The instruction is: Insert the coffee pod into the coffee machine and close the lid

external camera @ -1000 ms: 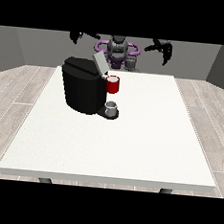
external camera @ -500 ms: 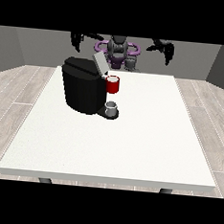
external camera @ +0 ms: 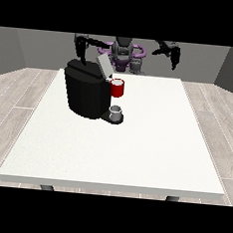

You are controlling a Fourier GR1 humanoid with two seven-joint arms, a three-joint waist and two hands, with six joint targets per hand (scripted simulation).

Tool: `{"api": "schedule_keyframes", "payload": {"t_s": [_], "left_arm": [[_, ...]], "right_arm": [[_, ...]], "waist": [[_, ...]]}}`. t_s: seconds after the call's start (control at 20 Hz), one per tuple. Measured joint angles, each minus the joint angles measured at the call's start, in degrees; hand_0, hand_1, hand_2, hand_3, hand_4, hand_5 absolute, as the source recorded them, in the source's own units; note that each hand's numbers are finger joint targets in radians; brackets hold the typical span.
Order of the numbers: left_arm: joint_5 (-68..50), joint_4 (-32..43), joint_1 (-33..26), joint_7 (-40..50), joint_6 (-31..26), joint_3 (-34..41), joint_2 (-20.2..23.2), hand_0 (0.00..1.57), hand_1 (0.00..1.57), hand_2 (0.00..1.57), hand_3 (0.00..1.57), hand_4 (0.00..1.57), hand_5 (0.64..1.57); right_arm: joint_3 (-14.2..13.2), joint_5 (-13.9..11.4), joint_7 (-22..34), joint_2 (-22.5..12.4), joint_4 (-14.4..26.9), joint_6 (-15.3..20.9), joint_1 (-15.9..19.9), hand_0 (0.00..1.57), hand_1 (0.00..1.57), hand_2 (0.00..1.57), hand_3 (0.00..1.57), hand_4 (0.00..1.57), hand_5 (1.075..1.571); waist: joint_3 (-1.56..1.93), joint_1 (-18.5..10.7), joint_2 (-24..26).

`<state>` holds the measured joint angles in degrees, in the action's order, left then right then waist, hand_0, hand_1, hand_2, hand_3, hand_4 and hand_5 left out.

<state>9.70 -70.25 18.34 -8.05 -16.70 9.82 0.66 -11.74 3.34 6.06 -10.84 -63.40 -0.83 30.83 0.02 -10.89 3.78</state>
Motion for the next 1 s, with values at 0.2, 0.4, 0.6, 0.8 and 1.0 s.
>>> {"api": "schedule_keyframes", "payload": {"t_s": [0.2, 0.4, 0.6, 0.8, 1.0], "left_arm": [[-1.2, -3.7, -2.1, 0.7, -0.2, -0.4, 0.7, 0.0, 0.0, 0.0, 0.0, 0.37, 1.571], [-2.4, -6.3, -2.4, 1.7, 0.5, 0.1, 1.9, 0.0, 0.0, 0.0, 0.0, 0.37, 1.571], [-2.3, -8.1, -4.5, 1.3, 1.7, -0.3, 2.3, 0.0, 0.0, 0.0, 0.0, 0.33, 1.571], [-2.7, -9.1, -5.2, 1.7, 2.0, 0.0, 3.6, 0.0, 0.0, 0.0, 0.0, 0.35, 1.571], [-2.9, -10.9, -4.9, 3.2, 2.4, -0.7, 3.9, 0.0, 0.0, 0.0, 0.0, 0.34, 1.571]], "right_arm": [[1.5, -0.5, -1.0, 1.1, 1.6, -0.1, 1.5, 0.0, 0.0, 0.0, 0.0, 0.0, 1.571], [3.0, -1.3, -1.3, 1.8, 2.6, -0.1, 3.9, 0.0, 0.0, 0.0, 0.0, 0.0, 1.571], [4.3, -2.1, -1.1, 2.5, 3.3, 0.3, 5.6, 0.0, 0.0, 0.0, 0.0, 0.0, 1.571], [4.7, -2.2, -1.1, 2.1, 4.0, -0.5, 7.4, 0.0, 0.0, 0.0, 0.0, 0.2, 1.571], [4.7, -3.3, -2.9, 1.5, 5.9, -0.2, 9.9, 0.0, 0.0, 0.0, 0.0, 0.21, 1.571]], "waist": [[-0.01, 0.4, -1.7], [0.0, 1.4, -3.3], [-0.03, 2.0, -3.9], [-0.02, 2.4, -4.9], [-0.01, 1.6, -6.7]]}}
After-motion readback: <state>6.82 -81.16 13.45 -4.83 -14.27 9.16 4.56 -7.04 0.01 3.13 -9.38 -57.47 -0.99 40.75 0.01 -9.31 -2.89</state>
